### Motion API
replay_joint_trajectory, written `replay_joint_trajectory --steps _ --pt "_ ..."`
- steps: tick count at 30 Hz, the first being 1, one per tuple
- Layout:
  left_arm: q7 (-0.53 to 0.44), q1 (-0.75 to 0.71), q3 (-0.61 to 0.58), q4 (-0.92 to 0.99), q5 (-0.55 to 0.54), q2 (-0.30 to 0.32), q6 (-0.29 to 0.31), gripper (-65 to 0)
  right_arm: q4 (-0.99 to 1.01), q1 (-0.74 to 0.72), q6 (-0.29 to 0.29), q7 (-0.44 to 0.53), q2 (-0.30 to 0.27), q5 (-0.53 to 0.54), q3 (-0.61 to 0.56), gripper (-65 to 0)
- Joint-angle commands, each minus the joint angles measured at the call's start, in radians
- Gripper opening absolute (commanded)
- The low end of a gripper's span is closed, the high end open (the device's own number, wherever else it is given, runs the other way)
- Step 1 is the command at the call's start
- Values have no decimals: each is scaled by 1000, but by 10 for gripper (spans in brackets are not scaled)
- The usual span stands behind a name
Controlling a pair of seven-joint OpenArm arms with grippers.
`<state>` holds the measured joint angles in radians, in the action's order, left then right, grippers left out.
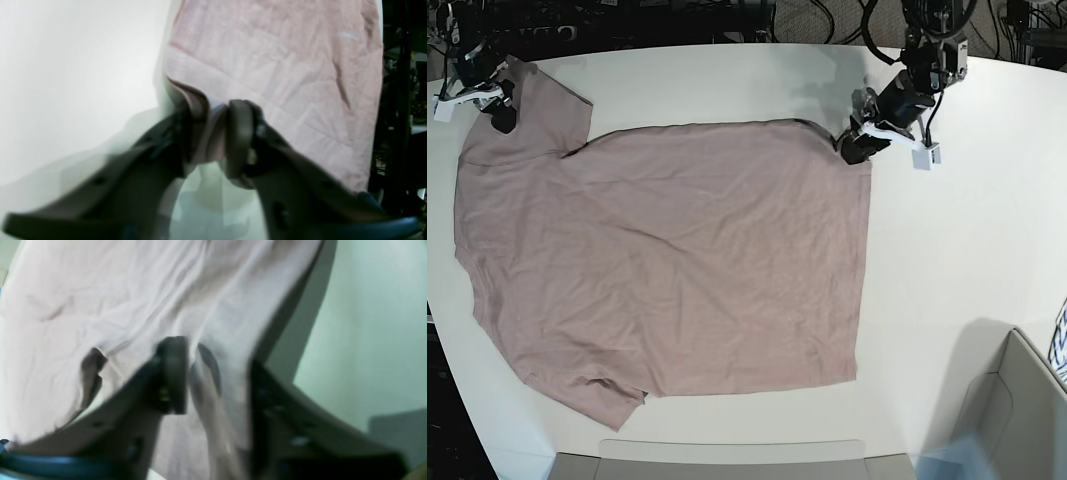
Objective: Fold the T-shirt properly
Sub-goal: 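Pull the grasped shoulder edge toward the robot with both grippers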
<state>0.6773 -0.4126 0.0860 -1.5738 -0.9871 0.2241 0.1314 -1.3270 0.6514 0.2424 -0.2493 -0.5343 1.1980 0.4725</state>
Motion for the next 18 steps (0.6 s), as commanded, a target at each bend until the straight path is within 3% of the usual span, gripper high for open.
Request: replay_joint_trajectory --steps 1,3,12,15,18 --pt "25 -7 2 -1 27 5 -25 -570 -10 6 8 14 -22 7 7 -577" --pt "25 -7 7 -1 27 5 -25 -650 -10 6 8 14 -22 7 7 -650" --pt "25 -15 34 -6 27 16 -25 -650 -102 26 8 -28 -5 6 9 -650" --pt "25 -52 93 -6 27 16 -19 -650 -161 48 42 -32 4 6 9 -650" --pt "34 -82 182 -7 27 16 89 -650 -220 80 65 -34 41 4 9 -650"
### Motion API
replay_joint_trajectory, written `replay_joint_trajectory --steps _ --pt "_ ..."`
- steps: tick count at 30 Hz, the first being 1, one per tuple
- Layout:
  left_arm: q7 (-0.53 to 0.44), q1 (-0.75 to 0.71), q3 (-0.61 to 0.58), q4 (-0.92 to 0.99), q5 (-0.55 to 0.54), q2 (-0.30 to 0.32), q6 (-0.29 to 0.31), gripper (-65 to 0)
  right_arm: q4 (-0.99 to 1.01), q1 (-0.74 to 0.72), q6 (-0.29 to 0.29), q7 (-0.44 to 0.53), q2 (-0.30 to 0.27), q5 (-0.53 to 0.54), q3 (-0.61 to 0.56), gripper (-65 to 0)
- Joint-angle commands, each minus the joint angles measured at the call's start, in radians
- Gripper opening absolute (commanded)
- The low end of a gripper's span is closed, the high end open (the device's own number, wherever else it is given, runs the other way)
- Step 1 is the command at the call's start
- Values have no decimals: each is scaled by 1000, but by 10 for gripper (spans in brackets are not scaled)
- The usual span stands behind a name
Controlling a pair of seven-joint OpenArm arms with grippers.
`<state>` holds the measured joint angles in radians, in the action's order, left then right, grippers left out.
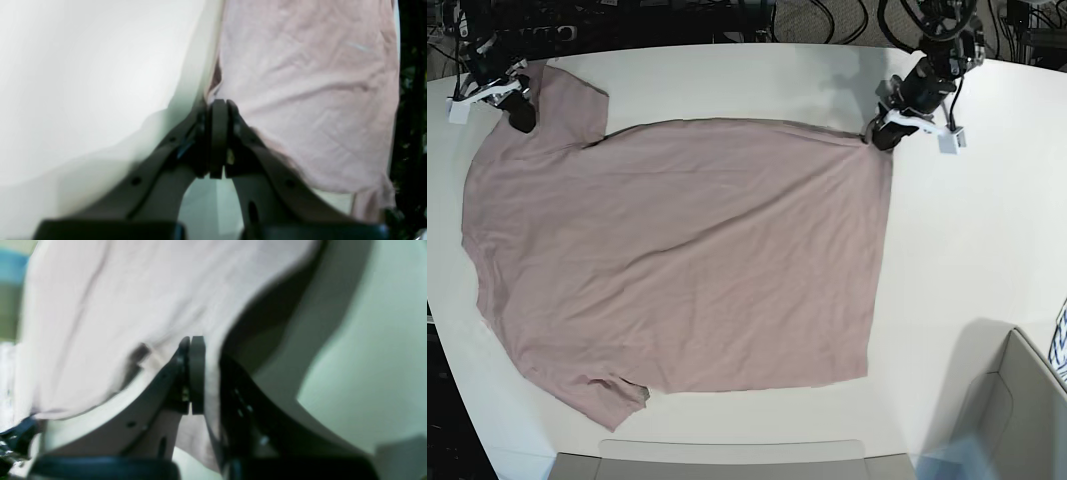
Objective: Fold the T-shirt properly
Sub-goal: 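Pull the grasped shoulder edge toward the robot with both grippers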
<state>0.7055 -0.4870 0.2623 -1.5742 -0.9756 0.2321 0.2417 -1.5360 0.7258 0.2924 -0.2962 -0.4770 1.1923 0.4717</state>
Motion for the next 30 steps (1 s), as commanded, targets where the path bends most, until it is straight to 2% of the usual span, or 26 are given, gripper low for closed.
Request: replay_joint_trajectory --steps 1,4,9,11,15,19,24,25,27,30 --pt "9 -19 38 -7 16 8 18 -650 -30 16 15 13 -6 1 9 -650" --pt "53 -57 117 -7 19 8 77 -650 -79 42 15 13 39 -67 9 -650" --pt "118 -95 245 -5 22 8 155 -650 -165 87 21 13 140 -237 38 -650" --pt "125 -120 305 -5 22 8 166 -650 -197 105 34 12 186 -274 69 -650" --pt "153 -138 381 -5 22 8 167 -650 -240 124 124 1 254 -291 144 -650" --pt "231 -126 383 -13 22 8 167 -650 -275 91 127 -110 257 -291 207 -650" --pt "256 -89 386 -104 25 8 160 -650 -340 28 127 -242 260 -291 287 -650" --pt "256 -88 386 -121 25 8 143 -650 -347 12 127 -266 260 -292 299 -650" --pt "256 -88 386 -148 25 8 60 -650 -355 -31 127 -321 252 -292 319 -650" --pt "256 -83 386 -167 24 20 0 -650 -358 -102 127 -398 251 -340 325 -650"
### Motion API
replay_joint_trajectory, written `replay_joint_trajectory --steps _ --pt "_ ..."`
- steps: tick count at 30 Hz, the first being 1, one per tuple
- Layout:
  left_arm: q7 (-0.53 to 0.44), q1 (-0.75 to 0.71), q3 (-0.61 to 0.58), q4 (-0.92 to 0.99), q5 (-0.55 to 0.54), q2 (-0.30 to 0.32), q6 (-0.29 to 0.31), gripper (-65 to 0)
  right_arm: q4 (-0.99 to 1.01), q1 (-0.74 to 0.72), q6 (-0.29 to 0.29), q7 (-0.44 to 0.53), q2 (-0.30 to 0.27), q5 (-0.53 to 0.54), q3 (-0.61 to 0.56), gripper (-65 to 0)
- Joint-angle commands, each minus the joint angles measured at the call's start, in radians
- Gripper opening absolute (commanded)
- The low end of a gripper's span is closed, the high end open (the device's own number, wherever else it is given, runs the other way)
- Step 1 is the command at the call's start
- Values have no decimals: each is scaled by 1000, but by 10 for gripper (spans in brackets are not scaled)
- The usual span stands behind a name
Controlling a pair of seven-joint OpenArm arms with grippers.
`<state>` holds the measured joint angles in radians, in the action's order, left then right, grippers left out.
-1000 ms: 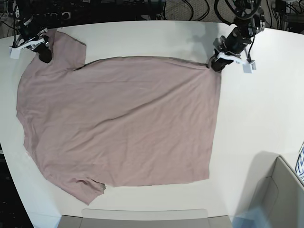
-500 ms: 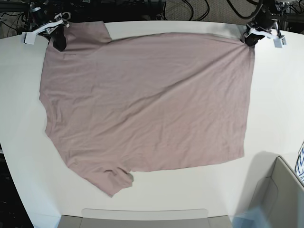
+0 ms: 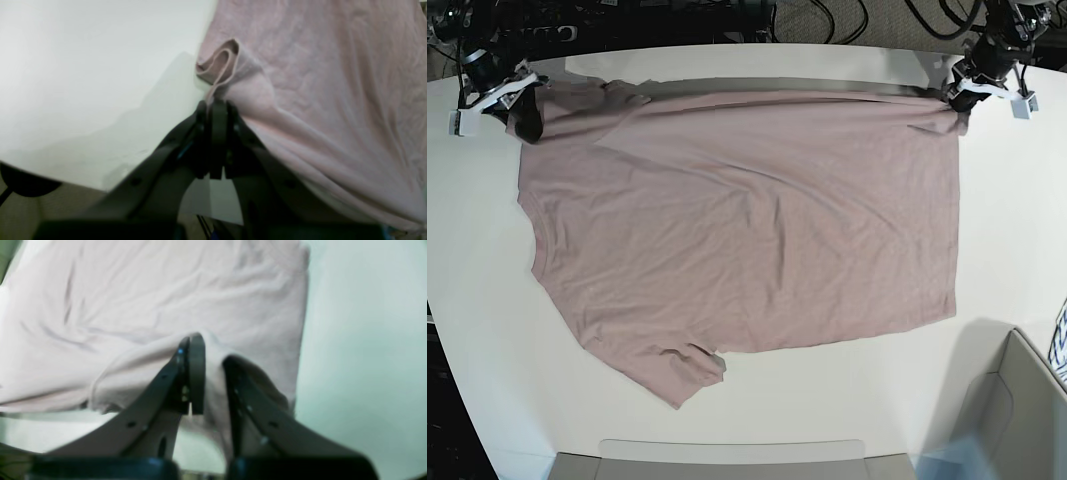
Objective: Fold the T-shirt properly
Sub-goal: 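Pull the grasped shoulder edge toward the robot with both grippers, then release the shirt and move both grippers to the folded edge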
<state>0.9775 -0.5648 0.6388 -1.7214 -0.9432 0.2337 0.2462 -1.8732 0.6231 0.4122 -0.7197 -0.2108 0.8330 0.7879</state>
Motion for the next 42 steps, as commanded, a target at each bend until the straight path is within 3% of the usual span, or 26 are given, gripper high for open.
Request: replay_joint_trajectory --steps 1,7,12,20,28,33,38,42 --pt "-16 -4 9 -24 -10 31 -14 -650 -22 -26 7 4 -11 -16 5 -650" --pt "-13 32 11 -25 -7 65 -18 -650 -33 -156 15 -97 41 -228 -35 -650" --pt "45 110 13 -25 -9 89 -124 -650 -33 -219 15 -125 41 -357 -107 -650" --pt "154 289 3 16 31 102 -133 -650 -26 -308 15 -125 41 -515 -206 -650" --pt "188 458 2 122 220 88 -129 -650 91 -428 15 -125 37 -594 -247 -650" --pt "189 507 -3 137 249 88 -129 -650 131 -484 15 -125 37 -643 -287 -650" --pt "179 572 -107 240 250 94 -130 -650 157 -530 15 -125 37 -650 -293 -650" --pt "171 619 -112 277 293 92 -130 -650 209 -578 15 -125 35 -651 -295 -650"
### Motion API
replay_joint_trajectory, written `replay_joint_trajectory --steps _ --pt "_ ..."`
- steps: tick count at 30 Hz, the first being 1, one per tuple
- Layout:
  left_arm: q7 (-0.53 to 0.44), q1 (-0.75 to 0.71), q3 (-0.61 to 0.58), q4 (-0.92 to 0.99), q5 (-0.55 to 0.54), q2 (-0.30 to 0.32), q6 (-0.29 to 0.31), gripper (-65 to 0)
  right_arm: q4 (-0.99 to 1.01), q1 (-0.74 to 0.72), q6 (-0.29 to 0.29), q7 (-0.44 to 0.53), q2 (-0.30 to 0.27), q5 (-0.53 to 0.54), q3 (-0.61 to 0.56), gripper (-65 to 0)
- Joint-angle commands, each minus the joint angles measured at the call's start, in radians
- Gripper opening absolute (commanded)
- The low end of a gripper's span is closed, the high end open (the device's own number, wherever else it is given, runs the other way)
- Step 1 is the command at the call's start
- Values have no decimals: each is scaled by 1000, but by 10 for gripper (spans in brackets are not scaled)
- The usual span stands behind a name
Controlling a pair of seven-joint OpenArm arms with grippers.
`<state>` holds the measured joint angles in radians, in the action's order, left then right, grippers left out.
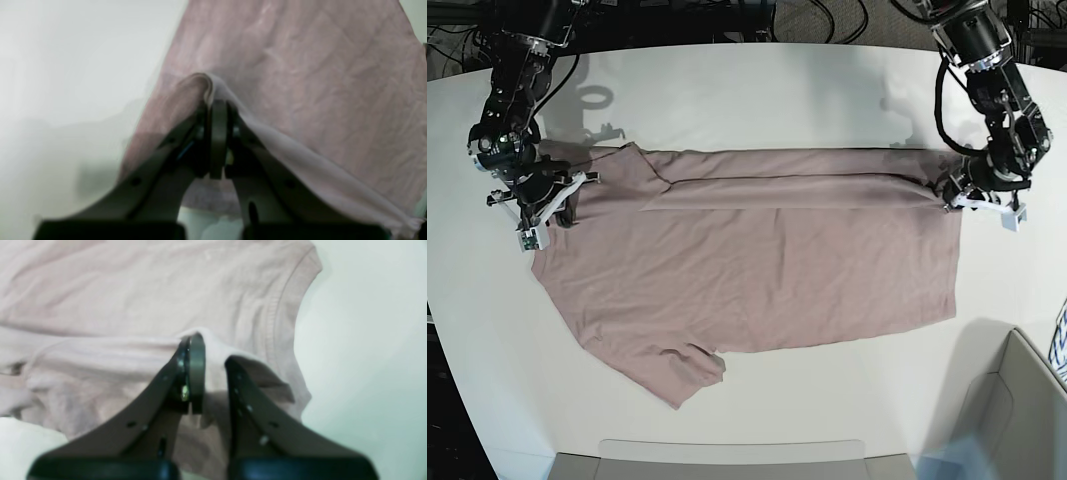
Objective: Fold the T-shirt properly
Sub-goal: 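Release the shirt and move both grippers to the folded edge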
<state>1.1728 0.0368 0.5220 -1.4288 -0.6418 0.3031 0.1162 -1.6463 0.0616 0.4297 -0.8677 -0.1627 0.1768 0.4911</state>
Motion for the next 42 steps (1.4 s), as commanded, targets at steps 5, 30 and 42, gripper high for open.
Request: replay_joint_trajectory --steps 5,30,42 --pt "-50 30 0 27 17 26 0 -650 48 -75 -2 25 -33 -27 -18 -650" --pt "-40 74 3 39 17 28 -2 -451 215 -214 -4 32 -80 -61 -68 -441" --pt "-38 2 105 -175 10 17 1 -514 -39 -187 14 23 -61 -58 102 -322"
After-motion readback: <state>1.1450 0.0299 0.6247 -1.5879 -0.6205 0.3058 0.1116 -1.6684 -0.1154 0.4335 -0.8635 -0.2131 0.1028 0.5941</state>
